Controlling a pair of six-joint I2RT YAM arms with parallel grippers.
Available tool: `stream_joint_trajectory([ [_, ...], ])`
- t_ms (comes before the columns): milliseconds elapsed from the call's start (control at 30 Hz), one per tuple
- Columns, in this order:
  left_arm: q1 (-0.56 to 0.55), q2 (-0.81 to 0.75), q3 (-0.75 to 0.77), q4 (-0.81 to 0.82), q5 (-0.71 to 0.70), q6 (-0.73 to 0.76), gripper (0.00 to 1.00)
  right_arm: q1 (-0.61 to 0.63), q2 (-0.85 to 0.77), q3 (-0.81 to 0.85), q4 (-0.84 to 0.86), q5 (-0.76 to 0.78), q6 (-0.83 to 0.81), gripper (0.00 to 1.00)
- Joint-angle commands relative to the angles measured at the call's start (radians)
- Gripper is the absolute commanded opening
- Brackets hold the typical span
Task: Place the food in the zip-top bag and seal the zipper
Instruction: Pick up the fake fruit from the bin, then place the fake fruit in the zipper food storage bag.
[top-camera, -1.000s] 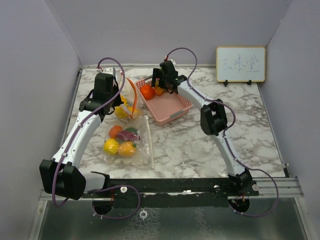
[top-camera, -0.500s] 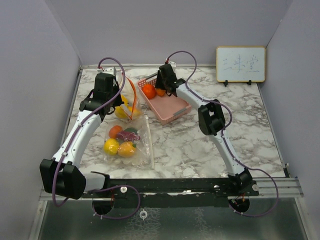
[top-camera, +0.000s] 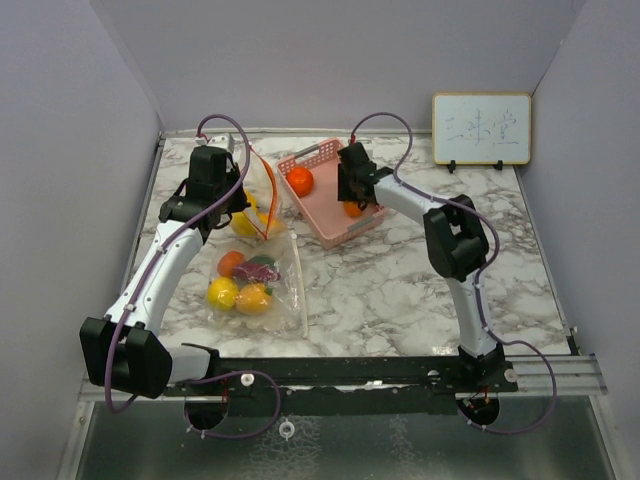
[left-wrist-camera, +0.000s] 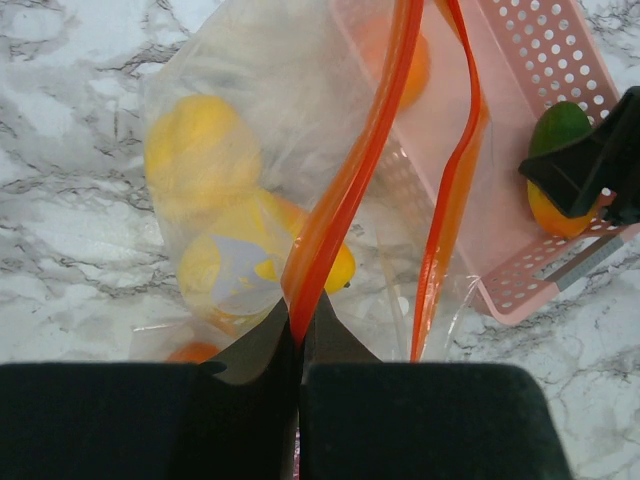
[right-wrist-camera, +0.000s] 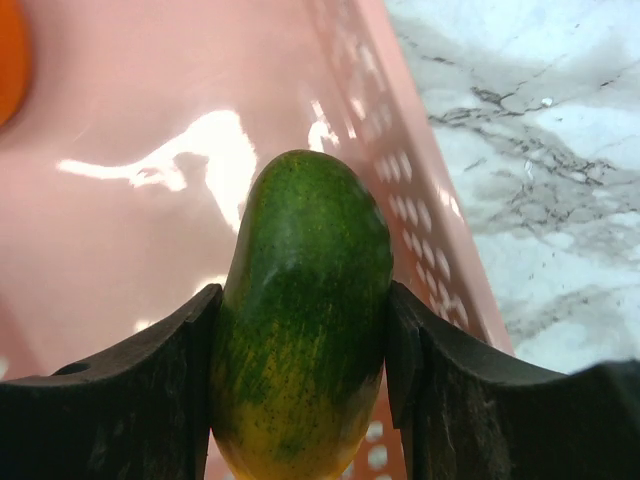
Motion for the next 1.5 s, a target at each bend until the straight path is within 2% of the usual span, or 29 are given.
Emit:
stream_joint_trajectory([
  [0, 0.004, 0.019, 0.005, 0.037, 0.093, -0.033, 0.00, 0.000, -0.228, -0.080, 0.162, -0.284, -0.117, 0.07],
  [167, 0.005, 0.029, -0.007, 0.070, 0.166, -0.083, 0.00, 0.011, -0.325, -0.030, 0.249, -0.569, -0.100, 0.07],
  [300, 0.005, 0.029, -0.001, 0.057, 0.162, -0.091, 0.00, 0.043, -0.310, 0.027, 0.339, -0.760, -0.019, 0.08],
  [567, 0.005, 0.008, 0.003, 0.022, 0.142, -0.101, 0.00, 0.119, -0.176, 0.071, 0.635, -0.973, 0.239, 0.08],
  [667, 0.005, 0.001, 0.002, 0.011, 0.131, -0.099, 0.00, 0.159, -0.117, 0.129, 0.675, -0.999, 0.293, 0.08],
  [800, 0.005, -0.009, 0.003, 0.003, 0.120, -0.097, 0.00, 0.198, -0.073, 0.147, 0.628, -0.886, 0.320, 0.08],
  [1000, 0.006, -0.028, 0.018, -0.025, 0.072, -0.102, 0.00, 0.201, -0.065, 0.077, 0.476, -0.585, 0.339, 0.08],
  [1100, 0.005, -0.044, 0.022, -0.042, 0.031, -0.094, 0.00, 0.202, -0.025, 0.158, 0.332, -0.508, 0.315, 0.08],
  [1233, 0.005, -0.051, 0.019, -0.040, 0.006, -0.086, 0.00, 0.223, 0.084, 0.376, 0.083, -0.434, 0.247, 0.08],
  [1267, 0.006, -0.051, 0.019, -0.036, 0.006, -0.085, 0.00, 0.230, 0.107, 0.426, 0.035, -0.405, 0.229, 0.10],
  [1300, 0.005, -0.051, 0.018, -0.033, 0.008, -0.085, 0.00, 0.234, 0.127, 0.464, 0.008, -0.393, 0.218, 0.17],
  [1367, 0.005, -0.050, 0.013, -0.027, 0.013, -0.086, 0.00, 0.240, 0.138, 0.489, -0.001, -0.397, 0.207, 0.45],
  [1467, 0.005, -0.049, 0.007, -0.025, 0.014, -0.084, 0.00, 0.242, 0.125, 0.489, 0.005, -0.405, 0.190, 0.77],
])
